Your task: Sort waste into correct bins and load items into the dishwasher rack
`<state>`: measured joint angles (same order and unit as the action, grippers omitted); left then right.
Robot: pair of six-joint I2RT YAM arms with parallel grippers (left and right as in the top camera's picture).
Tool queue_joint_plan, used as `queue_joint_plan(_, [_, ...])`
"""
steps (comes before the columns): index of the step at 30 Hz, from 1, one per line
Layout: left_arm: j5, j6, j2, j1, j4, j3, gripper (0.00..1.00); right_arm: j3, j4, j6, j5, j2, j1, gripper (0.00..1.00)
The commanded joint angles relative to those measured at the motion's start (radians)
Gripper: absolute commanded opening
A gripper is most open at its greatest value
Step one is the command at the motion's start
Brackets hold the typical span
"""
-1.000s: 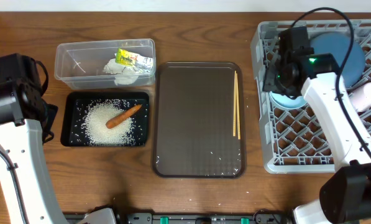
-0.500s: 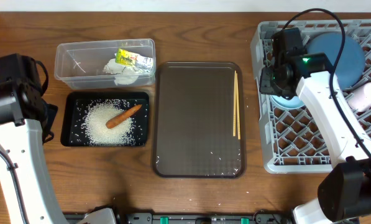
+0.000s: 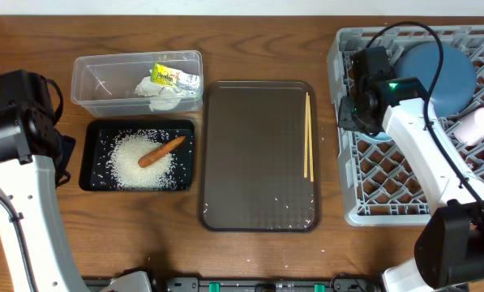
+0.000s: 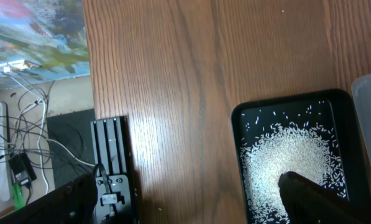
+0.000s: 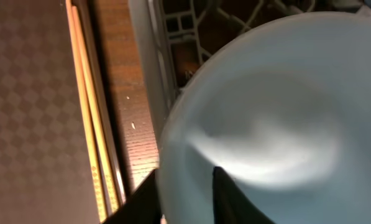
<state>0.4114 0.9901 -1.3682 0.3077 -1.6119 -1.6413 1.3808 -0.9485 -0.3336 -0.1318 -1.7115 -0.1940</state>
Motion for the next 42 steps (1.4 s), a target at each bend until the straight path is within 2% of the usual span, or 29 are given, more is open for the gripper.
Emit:
queue_joint_plan(1, [0.023,-0.006,0.000,0.006,-0.077,0.002,0.95,0.007,-0.001,-0.010,-0.022,-0.010,-0.008,0.13])
queue_joint_plan(5, [0.023,-0.006,0.000,0.006,-0.077,0.002,0.95,0.038,-0.019,-0.010,0.000,-0.005,-0.008,0.01])
queue_joint_plan(13, [0.023,-0.006,0.000,0.006,-0.077,0.002,0.95,0.178,-0.145,-0.010,0.097,0.069,0.043,0.01])
queue_joint_plan(17, [0.023,-0.006,0.000,0.006,-0.077,0.002,0.95,0.181,-0.201,-0.010,0.179,0.147,0.126,0.01])
queue_joint_plan(19, [0.023,-0.006,0.000,0.006,-0.077,0.002,0.95,0.176,-0.233,0.020,0.267,0.173,0.196,0.01])
queue_joint_plan(25, [0.024,-0.006,0.000,0.006,-0.077,0.002,0.95,0.117,-0.249,0.272,0.690,0.198,0.447,0.01])
queue_joint_plan(31, [0.024,-0.006,0.000,0.006,-0.077,0.002,0.96,-0.023,-0.161,0.483,1.169,0.195,0.643,0.01])
queue_joint_plan(33, [0.023,-0.006,0.000,0.006,-0.077,0.002,0.95,-0.072,-0.119,0.507,1.288,0.193,0.675,0.01])
queue_joint_plan(36, [0.024,-0.006,0.000,0.006,-0.077,0.002,0.95,-0.139,-0.050,0.506,1.384,0.187,0.708,0.01])
queue_joint_plan(42, [0.023,-0.006,0.000,0.006,-0.077,0.002,0.95,-0.221,-0.005,0.504,1.368,0.187,0.747,0.01])
